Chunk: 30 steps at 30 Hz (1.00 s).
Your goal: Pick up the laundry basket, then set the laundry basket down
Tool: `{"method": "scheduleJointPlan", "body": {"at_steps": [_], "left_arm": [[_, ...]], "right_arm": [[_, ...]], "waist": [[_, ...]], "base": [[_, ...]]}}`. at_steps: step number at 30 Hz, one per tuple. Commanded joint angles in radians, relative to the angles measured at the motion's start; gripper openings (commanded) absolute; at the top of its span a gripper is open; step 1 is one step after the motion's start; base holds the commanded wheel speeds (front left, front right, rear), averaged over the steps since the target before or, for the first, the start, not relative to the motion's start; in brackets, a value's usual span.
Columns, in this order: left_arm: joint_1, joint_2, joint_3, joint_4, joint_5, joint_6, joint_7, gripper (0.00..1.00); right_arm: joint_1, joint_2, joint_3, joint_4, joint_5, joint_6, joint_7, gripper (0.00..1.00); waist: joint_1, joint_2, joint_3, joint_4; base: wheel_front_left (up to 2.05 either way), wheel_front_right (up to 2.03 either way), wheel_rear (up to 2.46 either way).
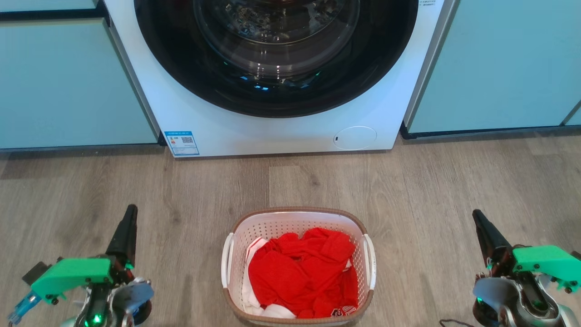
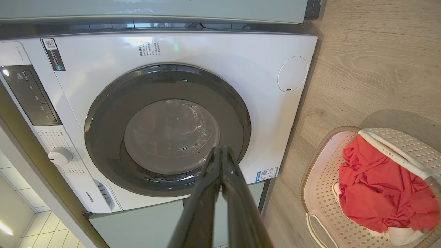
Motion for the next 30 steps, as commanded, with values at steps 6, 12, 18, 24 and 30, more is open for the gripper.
{"method": "scheduleJointPlan", "body": {"at_steps": [6,12,18,24,30], "left_arm": [[-0.059,0.004,0.037,-0.029,0.010,-0.007,0.008,0.00],[-0.059,0.004,0.037,-0.029,0.010,-0.007,0.008,0.00],[-0.059,0.004,0.037,-0.029,0.010,-0.007,0.008,0.00],[-0.059,0.004,0.037,-0.029,0.010,-0.007,0.008,0.00],[0.030,-0.004,-0.007,0.052,0.001,0.001,-0.006,1.00]], "right_arm": [[-0.047,-0.008,0.016,-0.031,-0.011,0.005,0.008,0.00],[-0.047,-0.008,0.016,-0.031,-0.011,0.005,0.008,0.00],[-0.047,-0.008,0.016,-0.031,-0.011,0.005,0.008,0.00],[-0.047,-0.008,0.016,-0.031,-0.011,0.005,0.008,0.00],[0.027,0.006,0.006,0.049,-0.004,0.000,-0.006,1.00]], "waist": [[0.0000,-0.0001,0.000,0.000],[0.0000,-0.0001,0.000,0.000],[0.0000,-0.0001,0.000,0.000],[0.0000,-0.0001,0.000,0.000],[0.0000,-0.0001,0.000,0.000]], "base": [[0.00,0.00,0.00],[0.00,0.00,0.00],[0.00,0.00,0.00],[0.00,0.00,0.00],[0.00,0.00,0.00]]}}
